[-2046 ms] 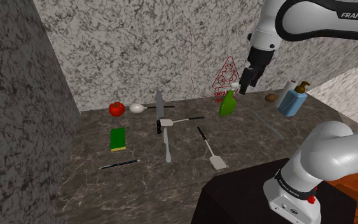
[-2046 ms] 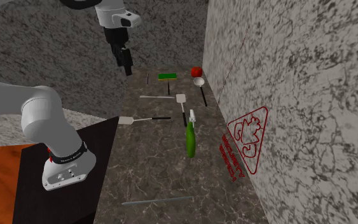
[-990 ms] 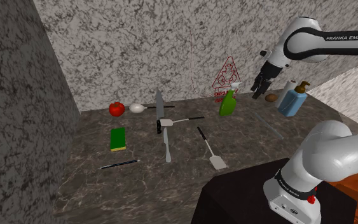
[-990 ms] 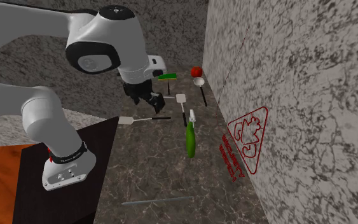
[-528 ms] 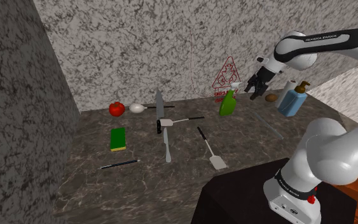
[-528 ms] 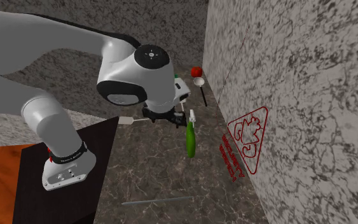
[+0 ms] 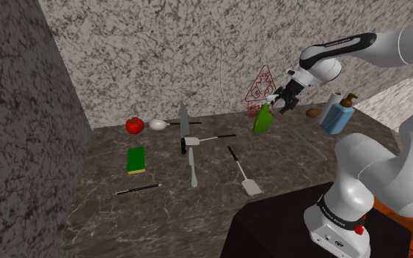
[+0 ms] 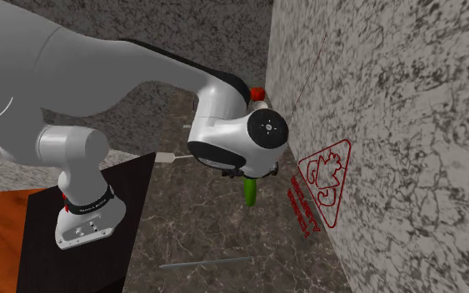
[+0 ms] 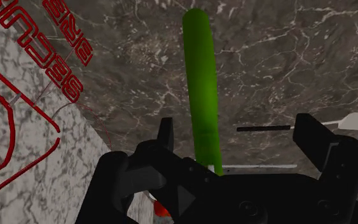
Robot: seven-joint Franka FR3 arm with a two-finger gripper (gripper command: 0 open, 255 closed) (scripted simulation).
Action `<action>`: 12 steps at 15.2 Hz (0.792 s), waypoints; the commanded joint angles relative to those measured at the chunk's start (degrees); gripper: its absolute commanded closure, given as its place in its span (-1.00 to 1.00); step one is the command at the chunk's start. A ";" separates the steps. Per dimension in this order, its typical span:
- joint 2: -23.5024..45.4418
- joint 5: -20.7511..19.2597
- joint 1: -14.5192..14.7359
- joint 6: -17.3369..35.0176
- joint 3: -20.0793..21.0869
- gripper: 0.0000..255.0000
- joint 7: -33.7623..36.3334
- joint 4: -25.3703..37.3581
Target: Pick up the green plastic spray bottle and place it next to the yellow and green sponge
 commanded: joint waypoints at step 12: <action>-6.04 -4.67 13.66 5.32 -11.66 -1.00 -0.11 0.98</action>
